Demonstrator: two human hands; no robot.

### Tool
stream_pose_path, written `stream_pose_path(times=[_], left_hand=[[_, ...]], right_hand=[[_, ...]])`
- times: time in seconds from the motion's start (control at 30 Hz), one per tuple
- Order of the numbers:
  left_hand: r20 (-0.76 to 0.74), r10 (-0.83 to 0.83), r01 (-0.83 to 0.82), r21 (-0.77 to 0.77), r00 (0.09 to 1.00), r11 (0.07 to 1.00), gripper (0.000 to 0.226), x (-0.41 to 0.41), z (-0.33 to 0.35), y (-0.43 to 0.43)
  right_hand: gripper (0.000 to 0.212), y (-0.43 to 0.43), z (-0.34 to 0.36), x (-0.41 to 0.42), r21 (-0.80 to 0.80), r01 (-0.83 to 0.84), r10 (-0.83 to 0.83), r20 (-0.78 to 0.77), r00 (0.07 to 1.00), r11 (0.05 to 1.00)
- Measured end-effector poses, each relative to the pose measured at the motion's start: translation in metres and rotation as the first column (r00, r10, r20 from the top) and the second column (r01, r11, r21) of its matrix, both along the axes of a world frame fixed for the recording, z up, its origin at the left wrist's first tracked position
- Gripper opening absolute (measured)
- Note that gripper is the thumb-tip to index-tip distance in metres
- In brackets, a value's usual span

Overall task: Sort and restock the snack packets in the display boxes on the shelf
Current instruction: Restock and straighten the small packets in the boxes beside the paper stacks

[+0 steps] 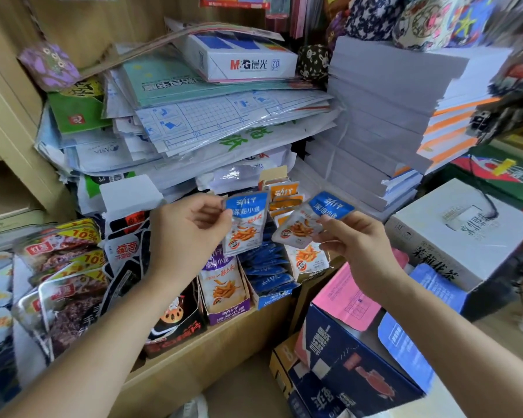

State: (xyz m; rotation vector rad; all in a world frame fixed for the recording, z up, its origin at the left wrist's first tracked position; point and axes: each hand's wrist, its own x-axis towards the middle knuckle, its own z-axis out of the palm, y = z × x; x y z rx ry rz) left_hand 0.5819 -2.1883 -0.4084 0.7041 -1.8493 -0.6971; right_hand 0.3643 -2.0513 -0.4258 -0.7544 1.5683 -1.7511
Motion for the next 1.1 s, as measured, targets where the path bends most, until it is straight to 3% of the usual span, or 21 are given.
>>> stream_pose_path(times=[0.17, 0.27, 0.4, 0.5, 0.67, 0.77, 0.9, 0.97, 1.1], left_hand=[[-0.051, 0.053, -0.055, -0.048, 0.997, 0.997, 0.017, -0.005, 0.002, 0.010], [0.026, 0.033, -0.033, -0.025, 0.999, 0.999, 0.014, -0.007, -0.005, 0.009], [0.135, -0.012, 0.009, 0.024, 0.991, 1.000, 0.013, -0.010, -0.012, 0.005], [0.153, -0.028, 0.022, 0.042, 0.988, 0.999, 0.016, -0.012, -0.011, 0.004], [0.135, -0.045, 0.042, 0.022, 0.990, 0.999, 0.021, -0.015, -0.012, 0.005], [0.215, -0.074, 0.075, 0.006, 0.974, 0.997, 0.013, -0.016, -0.017, 0.002], [0.420, 0.078, 0.007, -0.196, 0.904, 0.981, 0.013, -0.019, -0.022, 0.003], [0.446, 0.165, -0.021, -0.310, 0.880, 0.951, 0.015, -0.020, -0.021, 0.005], [0.492, 0.214, 0.016, -0.422, 0.844, 0.907, 0.016, -0.024, -0.029, -0.002]], right_hand=[[0.008, 0.001, -0.004, 0.001, 0.076, -0.263, 0.268, -0.074, 0.961, 0.962], [0.020, 0.002, -0.006, 0.005, 0.176, -0.400, 0.427, -0.161, 0.890, 0.900], [0.045, 0.003, -0.007, 0.004, 0.195, -0.440, 0.472, -0.180, 0.863, 0.877], [0.046, 0.005, -0.010, 0.001, 0.287, -0.382, 0.466, -0.336, 0.818, 0.878], [0.035, 0.001, -0.025, -0.001, 0.438, -0.275, 0.497, -0.551, 0.670, 0.856], [0.054, -0.002, -0.026, 0.000, 0.506, -0.323, 0.588, -0.551, 0.592, 0.800], [0.085, 0.004, -0.021, 0.010, 0.690, -0.347, 0.771, -0.539, 0.339, 0.636], [0.078, 0.007, -0.022, 0.013, 0.670, -0.304, 0.735, -0.597, 0.322, 0.678], [0.041, 0.007, -0.030, 0.012, 0.380, -0.185, 0.421, -0.770, 0.479, 0.906]])
